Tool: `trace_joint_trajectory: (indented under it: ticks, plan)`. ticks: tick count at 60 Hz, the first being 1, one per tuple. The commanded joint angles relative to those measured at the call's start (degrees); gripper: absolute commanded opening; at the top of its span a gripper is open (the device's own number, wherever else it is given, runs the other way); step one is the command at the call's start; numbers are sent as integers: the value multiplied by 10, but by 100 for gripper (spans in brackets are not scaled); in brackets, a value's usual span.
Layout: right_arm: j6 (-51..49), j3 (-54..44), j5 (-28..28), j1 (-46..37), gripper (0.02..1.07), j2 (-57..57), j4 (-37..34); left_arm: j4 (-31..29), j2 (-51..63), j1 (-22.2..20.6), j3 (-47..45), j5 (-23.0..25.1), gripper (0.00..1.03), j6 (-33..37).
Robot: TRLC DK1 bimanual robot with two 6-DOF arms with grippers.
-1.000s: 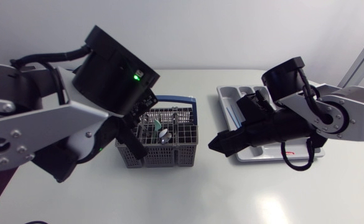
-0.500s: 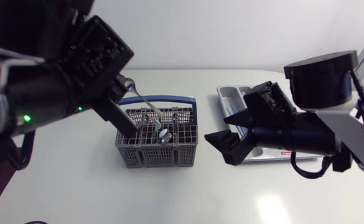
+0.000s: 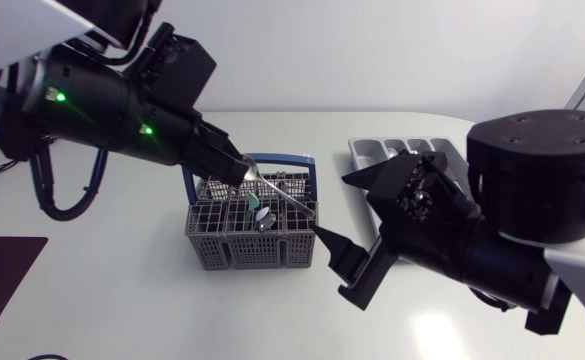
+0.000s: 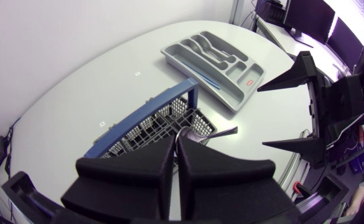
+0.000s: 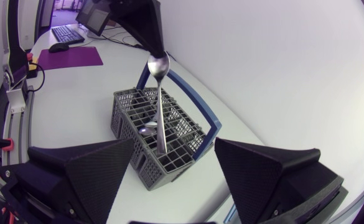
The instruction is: Unload the cutlery basket into the drawer organizer.
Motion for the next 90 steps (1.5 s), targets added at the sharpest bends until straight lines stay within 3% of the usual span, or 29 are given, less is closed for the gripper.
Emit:
trace_joint_trajectory:
  ticks: [1, 11, 26, 32, 43, 55, 58, 90]
  plan:
    - [-34, -19, 17, 20, 95, 5, 21, 1, 14, -6, 17, 13, 4, -22]
    - [-43, -23, 30, 33, 93, 34, 47, 14, 32, -11, 23, 36, 4, -26]
    - [-62, -28, 54, 37, 62, 77, 115, 16, 58, -11, 36, 71, 4, -34]
    - [-65, -24, 55, 37, 59, 92, 122, 16, 64, -11, 40, 80, 4, -34]
    - [-75, -15, 56, 35, 38, 111, 131, 14, 73, -16, 47, 84, 4, -34]
    - [-80, -14, 60, 30, 37, 117, 141, 11, 80, -27, 54, 87, 3, -38]
    - [-82, -15, 61, 29, 32, 119, 146, 11, 81, -30, 54, 87, 4, -38]
    - [-82, -17, 63, 18, 22, 111, 138, 10, 83, -33, 47, 77, 3, -29]
